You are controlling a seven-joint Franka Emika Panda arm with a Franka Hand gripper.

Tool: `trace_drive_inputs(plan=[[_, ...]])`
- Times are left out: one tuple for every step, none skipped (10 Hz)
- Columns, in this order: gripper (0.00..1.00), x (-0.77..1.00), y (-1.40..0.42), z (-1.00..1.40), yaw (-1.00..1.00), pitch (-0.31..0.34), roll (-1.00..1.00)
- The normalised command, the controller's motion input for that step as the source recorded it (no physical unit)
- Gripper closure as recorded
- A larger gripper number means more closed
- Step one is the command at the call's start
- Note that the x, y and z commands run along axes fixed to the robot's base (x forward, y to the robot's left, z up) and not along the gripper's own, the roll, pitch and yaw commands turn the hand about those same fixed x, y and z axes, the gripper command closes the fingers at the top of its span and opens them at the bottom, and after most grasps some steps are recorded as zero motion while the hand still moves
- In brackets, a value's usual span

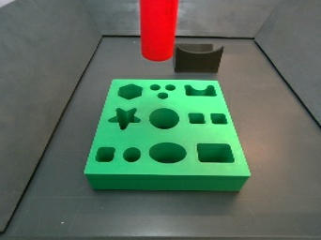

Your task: Insert the round object.

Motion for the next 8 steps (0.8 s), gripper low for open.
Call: trace_drive_inputs(plan=[[1.00,0.17,-0.15,-0.65,0.00,0.039,0.11],[1.00,0.05,-0.19,-0.67,0.00,0.000,0.02],[1.00,0.00,-0.12,-0.58,0.00,0.000,-0.05],[1.00,0.00,-0.09,-0.51,0.00,-0.010,-0.14],[1.00,0.00,-0.13,-0.49,0.00,0.000,-0.13],[1.00,0.05,-0.17,-0.45,0.00,0.000,-0.03],[1.00,0.13,-0.24,-0.42,-0.05,0.000,0.00],[1.00,0.13,-0.24,-0.35,-0.06,0.014,0.02]])
